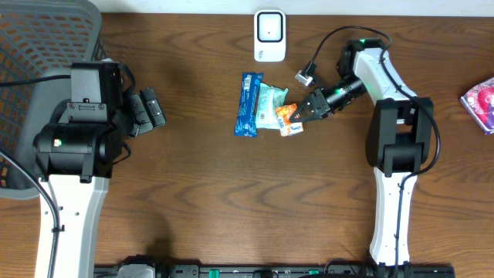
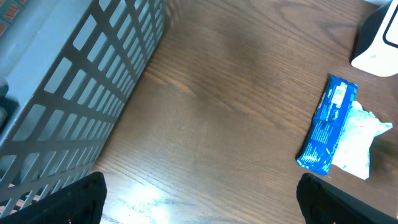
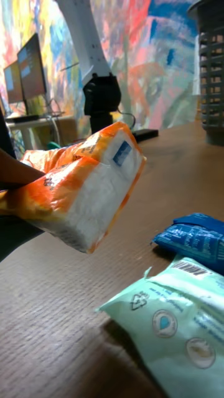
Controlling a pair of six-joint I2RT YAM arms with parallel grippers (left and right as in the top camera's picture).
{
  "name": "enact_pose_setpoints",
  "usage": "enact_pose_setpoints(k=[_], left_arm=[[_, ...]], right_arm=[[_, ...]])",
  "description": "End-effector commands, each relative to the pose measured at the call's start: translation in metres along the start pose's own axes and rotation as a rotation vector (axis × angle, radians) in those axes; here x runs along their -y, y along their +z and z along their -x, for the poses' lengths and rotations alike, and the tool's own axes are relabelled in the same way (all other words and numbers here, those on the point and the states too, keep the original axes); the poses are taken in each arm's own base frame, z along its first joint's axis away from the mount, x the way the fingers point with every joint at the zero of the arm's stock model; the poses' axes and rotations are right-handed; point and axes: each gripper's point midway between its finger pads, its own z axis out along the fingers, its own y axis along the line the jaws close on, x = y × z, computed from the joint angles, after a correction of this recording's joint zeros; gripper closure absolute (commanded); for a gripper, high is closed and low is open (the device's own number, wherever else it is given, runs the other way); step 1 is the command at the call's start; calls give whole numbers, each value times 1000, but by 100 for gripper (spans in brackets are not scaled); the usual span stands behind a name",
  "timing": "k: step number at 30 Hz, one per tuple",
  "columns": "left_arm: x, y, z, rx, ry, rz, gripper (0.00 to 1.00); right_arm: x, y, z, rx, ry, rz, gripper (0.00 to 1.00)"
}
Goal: Scan the item barcode
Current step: 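Grasp the orange packet with the right gripper and lift it, then carry the orange packet right and place it beside the Carefree pack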
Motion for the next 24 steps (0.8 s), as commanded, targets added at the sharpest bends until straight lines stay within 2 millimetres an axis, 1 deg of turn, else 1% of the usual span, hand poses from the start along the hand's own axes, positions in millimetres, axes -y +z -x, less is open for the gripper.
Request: enact_pose_setpoints(k=[1,3,5,6,8,9,10,12,14,15,17,18,20,23,24], left_arm=[[-2,-1,3,6,10,9,2],[-2,-1,3,6,10,10,2],[-2,-1,3,6,10,9,2],[-2,-1,3,6,10,9,2],[-2,-1,3,6,10,9,2],[-2,-1,3,6,10,9,2],[-2,-1,3,6,10,9,2],[-2,-1,3,6,10,9,2],[-2,-1,3,6,10,9,2],[-2,-1,3,6,10,9,2],[-2,-1,3,6,10,9,2],[-2,-1,3,6,10,9,2],[-2,-1,3,6,10,9,2],[-2,-1,3,6,10,9,2],[-2,-1,3,6,10,9,2]], right_arm=[[3,-5,11,38,66,-10,99],[1,-11,23,69,88,-30,99],[-6,-22,39,105,54,-79,99],[-8,-28,47,120,52,-114,99],[-4,-45,67,168,112,-250,99],[4,-60,82,217,167,-383,99],[9,-73,91,259,208,-490,99],[18,-107,112,377,254,-759,99],[14,-140,132,489,219,-997,99],[5,-160,148,571,171,-1159,99],[-6,-178,168,660,100,-1350,99],[-12,-182,176,676,48,-1416,99],[-21,-176,197,666,-87,-1525,99],[-26,-153,222,605,-279,-1635,99],[-27,-148,227,594,-316,-1662,99]])
